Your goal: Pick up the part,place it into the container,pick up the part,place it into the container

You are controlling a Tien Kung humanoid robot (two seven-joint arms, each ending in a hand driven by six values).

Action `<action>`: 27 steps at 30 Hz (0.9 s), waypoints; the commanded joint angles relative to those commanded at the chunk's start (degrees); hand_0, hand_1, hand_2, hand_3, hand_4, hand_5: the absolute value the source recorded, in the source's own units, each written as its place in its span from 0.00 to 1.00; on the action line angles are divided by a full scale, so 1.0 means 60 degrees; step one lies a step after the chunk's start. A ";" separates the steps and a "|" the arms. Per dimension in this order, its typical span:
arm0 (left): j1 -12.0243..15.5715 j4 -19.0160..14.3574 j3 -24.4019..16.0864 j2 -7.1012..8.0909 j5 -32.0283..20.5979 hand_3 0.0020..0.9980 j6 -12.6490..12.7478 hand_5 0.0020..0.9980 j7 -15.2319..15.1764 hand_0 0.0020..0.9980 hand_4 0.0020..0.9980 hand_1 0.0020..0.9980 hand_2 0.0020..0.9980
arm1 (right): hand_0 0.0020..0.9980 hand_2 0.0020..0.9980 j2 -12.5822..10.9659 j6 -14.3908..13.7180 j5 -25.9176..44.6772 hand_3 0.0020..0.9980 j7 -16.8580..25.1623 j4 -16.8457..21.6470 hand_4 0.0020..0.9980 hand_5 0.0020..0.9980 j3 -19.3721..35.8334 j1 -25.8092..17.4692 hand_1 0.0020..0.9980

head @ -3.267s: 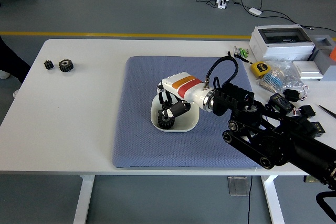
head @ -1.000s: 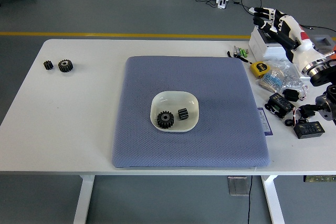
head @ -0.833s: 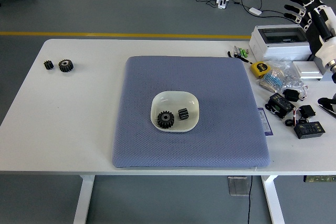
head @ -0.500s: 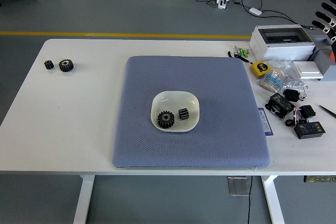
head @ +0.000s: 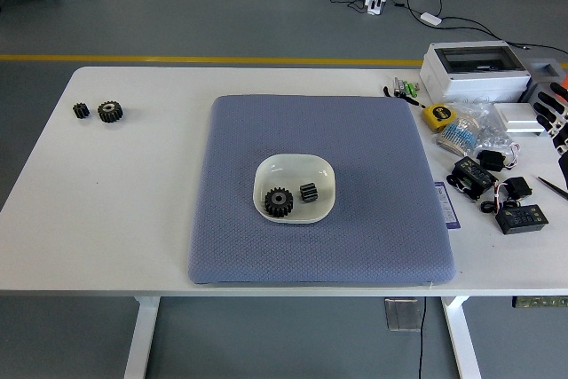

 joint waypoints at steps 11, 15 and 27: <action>0.0318 0.0000 0.0081 0.0311 0.0038 0.57 0.0008 0.57 -0.0015 0.71 0.60 0.68 0.68 | 0.96 0.83 -0.0010 0.0189 -0.1421 0.87 -0.0333 0.0586 1.00 1.00 0.0146 -0.0736 0.82; 0.0331 0.0000 0.0157 0.0381 0.0052 0.57 -0.0009 0.57 -0.0011 0.71 0.60 0.68 0.68 | 0.92 0.83 0.0008 0.0215 -0.1391 0.86 -0.0399 0.0647 1.00 0.97 0.0230 -0.0792 0.81; 0.0229 0.0000 0.0235 0.0393 0.0089 0.57 -0.0026 0.57 -0.0009 0.71 0.60 0.68 0.68 | 0.89 0.82 -0.0058 -0.0133 -0.1302 0.84 -0.0097 0.0723 1.00 0.78 0.0357 -0.0735 0.80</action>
